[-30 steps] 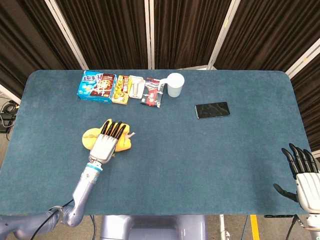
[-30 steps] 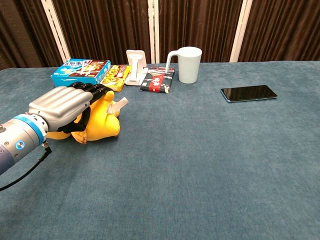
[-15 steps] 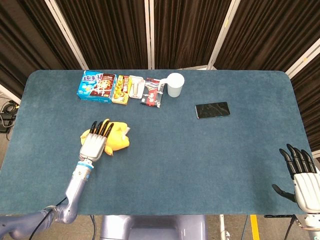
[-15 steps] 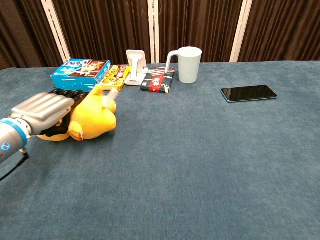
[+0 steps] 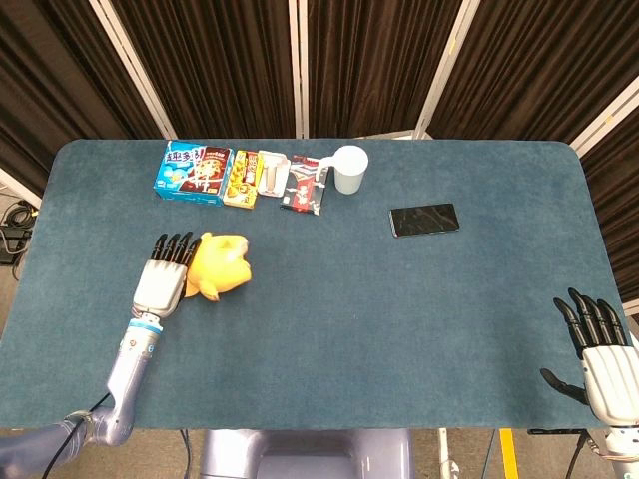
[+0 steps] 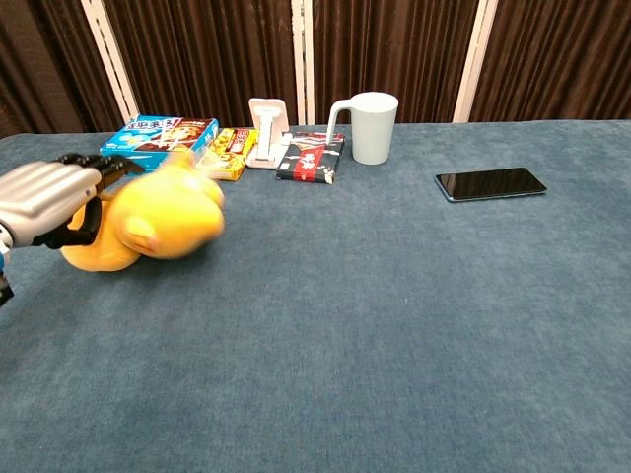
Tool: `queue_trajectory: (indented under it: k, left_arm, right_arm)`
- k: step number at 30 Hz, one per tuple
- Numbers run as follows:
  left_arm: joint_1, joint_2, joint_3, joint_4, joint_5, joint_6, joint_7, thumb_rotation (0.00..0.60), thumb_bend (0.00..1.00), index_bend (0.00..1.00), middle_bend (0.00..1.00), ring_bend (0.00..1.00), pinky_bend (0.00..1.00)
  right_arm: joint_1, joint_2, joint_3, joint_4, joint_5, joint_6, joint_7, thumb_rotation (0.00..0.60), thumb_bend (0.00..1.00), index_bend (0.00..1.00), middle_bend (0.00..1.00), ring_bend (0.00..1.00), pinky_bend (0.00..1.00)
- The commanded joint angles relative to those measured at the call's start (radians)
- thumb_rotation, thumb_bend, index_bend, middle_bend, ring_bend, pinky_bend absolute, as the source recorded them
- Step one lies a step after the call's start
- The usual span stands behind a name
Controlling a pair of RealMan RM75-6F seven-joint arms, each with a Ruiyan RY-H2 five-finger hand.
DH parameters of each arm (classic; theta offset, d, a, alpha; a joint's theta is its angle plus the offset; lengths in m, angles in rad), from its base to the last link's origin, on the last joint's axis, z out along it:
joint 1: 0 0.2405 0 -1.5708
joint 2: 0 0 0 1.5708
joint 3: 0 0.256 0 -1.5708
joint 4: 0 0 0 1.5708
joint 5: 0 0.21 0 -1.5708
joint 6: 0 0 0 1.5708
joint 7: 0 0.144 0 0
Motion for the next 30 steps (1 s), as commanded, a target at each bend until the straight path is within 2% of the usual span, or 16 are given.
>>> queue_trajectory:
  k: [1, 6, 12, 14, 15, 19, 22, 25, 28, 30]
  left_arm:
    - [0.011, 0.025, 0.001, -0.044, 0.029, 0.035, -0.022, 0.600, 1.00, 0.00, 0.00, 0.00, 0.00]
    - [0.035, 0.061, 0.010, -0.111, 0.072, 0.097, -0.037, 0.600, 1.00, 0.00, 0.00, 0.00, 0.00]
    - [0.121, 0.142, 0.057, -0.218, 0.130, 0.221, -0.049, 0.600, 1.00, 0.00, 0.00, 0.00, 0.00]
    - [0.163, 0.175, 0.076, -0.260, 0.139, 0.269, -0.051, 0.600, 0.96, 0.00, 0.00, 0.00, 0.00]
    - [0.180, 0.188, 0.084, -0.275, 0.143, 0.287, -0.053, 0.600, 0.89, 0.00, 0.00, 0.00, 0.00]
    - [0.234, 0.228, 0.110, -0.311, 0.158, 0.344, -0.059, 0.600, 0.45, 0.00, 0.00, 0.00, 0.00]
    - [0.307, 0.276, 0.147, -0.340, 0.184, 0.422, -0.087, 0.600, 0.24, 0.00, 0.00, 0.00, 0.00]
    - [0.340, 0.303, 0.166, -0.353, 0.202, 0.449, -0.093, 0.600, 0.11, 0.00, 0.00, 0.00, 0.00]
    - [0.369, 0.321, 0.182, -0.372, 0.213, 0.468, -0.096, 0.600, 0.03, 0.00, 0.00, 0.00, 0.00]
    - [0.393, 0.339, 0.199, -0.387, 0.230, 0.486, -0.102, 0.600, 0.02, 0.00, 0.00, 0.00, 0.00]
  right_arm:
    - [-0.001, 0.000, 0.000, 0.000, 0.000, 0.002, 0.000, 0.600, 0.10, 0.03, 0.00, 0.00, 0.00]
    - [-0.002, 0.001, 0.001, -0.001, 0.000, 0.004, 0.001, 0.600, 0.10, 0.03, 0.00, 0.00, 0.00]
    - [-0.003, 0.000, 0.000, -0.002, -0.002, 0.007, -0.007, 0.600, 0.10, 0.03, 0.00, 0.00, 0.00]
    - [-0.003, -0.002, 0.000, -0.002, -0.002, 0.007, -0.012, 0.600, 0.10, 0.03, 0.00, 0.00, 0.00]
    - [-0.004, -0.002, 0.001, -0.002, -0.002, 0.007, -0.014, 0.600, 0.10, 0.03, 0.00, 0.00, 0.00]
    - [-0.003, -0.004, 0.001, -0.001, -0.001, 0.006, -0.020, 0.600, 0.10, 0.03, 0.00, 0.00, 0.00]
    - [-0.003, -0.008, 0.000, -0.001, -0.004, 0.006, -0.030, 0.600, 0.10, 0.03, 0.00, 0.00, 0.00]
    - [-0.002, -0.008, -0.003, -0.001, -0.009, 0.004, -0.031, 0.600, 0.09, 0.03, 0.00, 0.00, 0.00]
    - [-0.001, -0.007, -0.004, -0.001, -0.012, 0.003, -0.031, 0.600, 0.06, 0.02, 0.00, 0.00, 0.00]
    - [-0.001, -0.007, -0.005, -0.004, -0.018, 0.008, -0.035, 0.600, 0.05, 0.02, 0.00, 0.00, 0.00]
